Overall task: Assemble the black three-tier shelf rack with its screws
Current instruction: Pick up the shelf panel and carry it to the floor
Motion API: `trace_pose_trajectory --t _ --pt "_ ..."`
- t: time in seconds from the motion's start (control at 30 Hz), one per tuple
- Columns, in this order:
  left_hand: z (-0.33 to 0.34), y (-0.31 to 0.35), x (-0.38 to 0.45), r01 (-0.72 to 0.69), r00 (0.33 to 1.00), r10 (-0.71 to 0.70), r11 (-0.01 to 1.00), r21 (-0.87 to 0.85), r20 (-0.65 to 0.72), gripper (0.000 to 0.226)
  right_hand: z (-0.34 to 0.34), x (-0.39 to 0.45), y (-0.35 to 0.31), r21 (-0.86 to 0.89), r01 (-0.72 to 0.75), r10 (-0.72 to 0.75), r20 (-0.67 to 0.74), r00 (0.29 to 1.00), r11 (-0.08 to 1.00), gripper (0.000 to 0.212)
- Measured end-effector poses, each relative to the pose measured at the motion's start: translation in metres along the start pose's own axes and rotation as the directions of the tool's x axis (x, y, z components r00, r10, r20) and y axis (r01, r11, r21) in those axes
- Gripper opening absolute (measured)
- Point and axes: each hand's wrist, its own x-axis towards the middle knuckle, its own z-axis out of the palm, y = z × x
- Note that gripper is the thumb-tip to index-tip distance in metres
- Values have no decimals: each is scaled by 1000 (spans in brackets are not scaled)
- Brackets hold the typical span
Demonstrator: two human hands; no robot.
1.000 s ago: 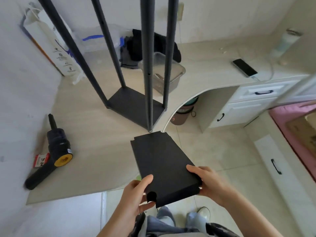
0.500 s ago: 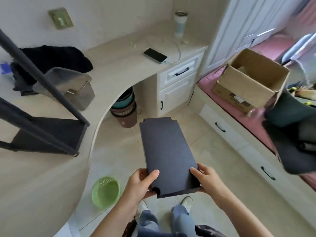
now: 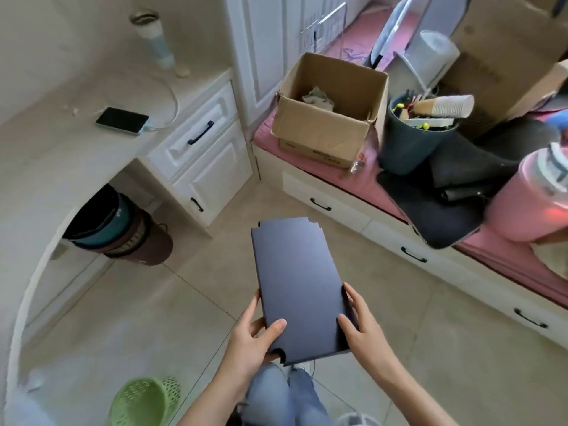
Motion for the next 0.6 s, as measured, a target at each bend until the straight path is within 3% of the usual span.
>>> trace_pose_trajectory --t 0.33,0.6 --pt "70 13 121 129 970 -173 961 245 169 82 -41 65 67 144 -214 234 -144 962 966 52" --pt "123 -13 278 263 913 -363 874 408 189 75 -41 173 160 201 -415 449 -168 878 887 50"
